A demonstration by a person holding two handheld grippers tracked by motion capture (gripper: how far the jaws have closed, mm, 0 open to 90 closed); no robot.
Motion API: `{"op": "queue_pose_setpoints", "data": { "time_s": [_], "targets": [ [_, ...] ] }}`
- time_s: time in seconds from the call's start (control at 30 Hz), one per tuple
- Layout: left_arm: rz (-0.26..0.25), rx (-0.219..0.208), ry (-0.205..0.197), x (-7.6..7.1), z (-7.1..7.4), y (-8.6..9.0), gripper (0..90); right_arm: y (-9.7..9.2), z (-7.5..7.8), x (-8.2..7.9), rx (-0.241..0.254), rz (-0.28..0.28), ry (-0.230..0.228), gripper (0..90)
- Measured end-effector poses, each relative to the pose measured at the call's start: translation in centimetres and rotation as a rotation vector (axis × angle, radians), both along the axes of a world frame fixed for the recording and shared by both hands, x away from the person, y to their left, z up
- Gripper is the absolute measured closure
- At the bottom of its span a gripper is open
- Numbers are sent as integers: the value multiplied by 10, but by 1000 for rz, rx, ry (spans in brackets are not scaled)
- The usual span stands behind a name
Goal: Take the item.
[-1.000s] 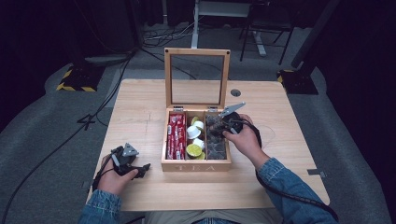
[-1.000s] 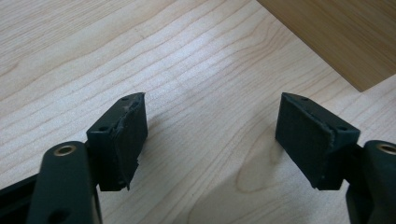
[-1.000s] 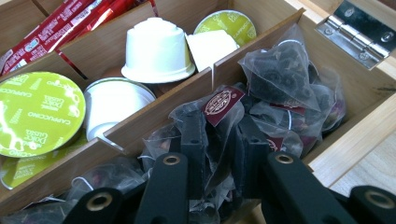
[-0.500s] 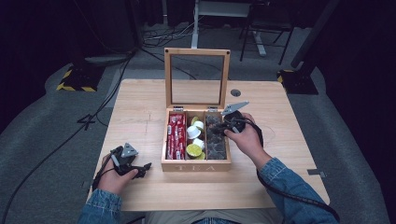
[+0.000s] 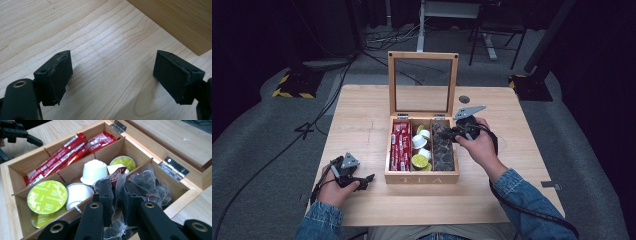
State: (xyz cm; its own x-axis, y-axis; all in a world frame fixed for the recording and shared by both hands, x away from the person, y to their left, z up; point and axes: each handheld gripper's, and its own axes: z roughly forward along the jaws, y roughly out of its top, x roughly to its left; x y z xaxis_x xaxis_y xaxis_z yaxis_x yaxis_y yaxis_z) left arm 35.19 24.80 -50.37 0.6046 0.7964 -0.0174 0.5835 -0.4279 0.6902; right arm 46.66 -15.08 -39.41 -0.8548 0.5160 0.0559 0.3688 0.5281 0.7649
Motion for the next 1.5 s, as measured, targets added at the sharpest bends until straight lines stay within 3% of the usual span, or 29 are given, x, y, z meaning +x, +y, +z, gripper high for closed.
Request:
{"op": "queue_pose_setpoints", "data": {
  "time_s": [0.33, 0.63, 1.17, 1.5],
  "targets": [
    [-5, 3, 5, 3, 0, 0, 146, -9, 13, -6, 19, -4, -31, 799],
    [5, -2, 7, 10, 0, 0, 127, -33, 29, -16, 31, -30, -67, 798],
    [1, 7, 10, 16, 0, -1, 105, -79, 42, -23, -10, -116, -113, 798],
    [5, 7, 10, 15, 0, -1, 107, -104, 42, -22, -27, -169, -111, 798]
  ]
}}
